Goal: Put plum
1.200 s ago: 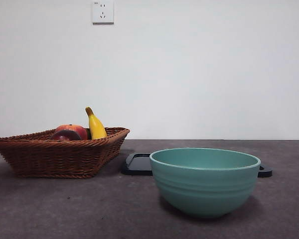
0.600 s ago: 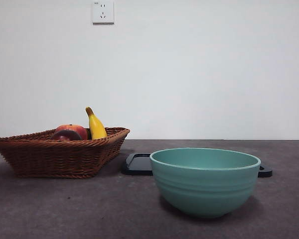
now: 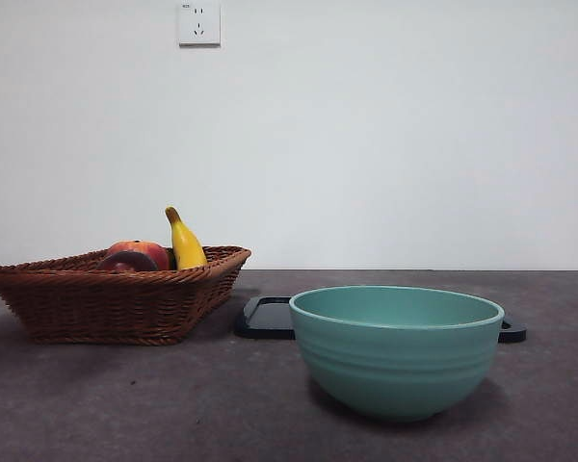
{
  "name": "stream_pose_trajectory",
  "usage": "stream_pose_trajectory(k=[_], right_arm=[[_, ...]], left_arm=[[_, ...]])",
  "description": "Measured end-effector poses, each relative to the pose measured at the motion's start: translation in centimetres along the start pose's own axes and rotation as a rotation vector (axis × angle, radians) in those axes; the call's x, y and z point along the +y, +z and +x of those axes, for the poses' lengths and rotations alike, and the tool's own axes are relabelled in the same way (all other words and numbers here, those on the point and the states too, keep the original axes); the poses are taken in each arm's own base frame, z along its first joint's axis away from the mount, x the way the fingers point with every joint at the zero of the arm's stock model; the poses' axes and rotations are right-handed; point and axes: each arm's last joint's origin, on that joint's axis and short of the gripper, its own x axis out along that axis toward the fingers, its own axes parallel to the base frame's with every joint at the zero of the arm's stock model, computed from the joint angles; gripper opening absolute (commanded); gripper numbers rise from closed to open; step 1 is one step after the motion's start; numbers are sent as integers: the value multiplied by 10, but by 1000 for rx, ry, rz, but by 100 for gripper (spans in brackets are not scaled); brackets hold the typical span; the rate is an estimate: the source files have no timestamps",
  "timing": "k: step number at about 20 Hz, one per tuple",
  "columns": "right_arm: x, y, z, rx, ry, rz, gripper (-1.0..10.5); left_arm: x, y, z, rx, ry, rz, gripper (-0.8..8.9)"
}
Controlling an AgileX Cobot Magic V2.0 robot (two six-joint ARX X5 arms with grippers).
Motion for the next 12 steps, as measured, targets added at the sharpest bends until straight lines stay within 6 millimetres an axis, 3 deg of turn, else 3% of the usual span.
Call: stream_pose_trajectory(k=[6, 12], right_arm=[[0, 0, 0, 0, 0, 1, 356], [0, 0, 0, -1, 0, 1, 356]], left_arm=[[6, 20, 18, 0, 28, -4, 470], [13, 62, 46, 50, 114, 16, 468]])
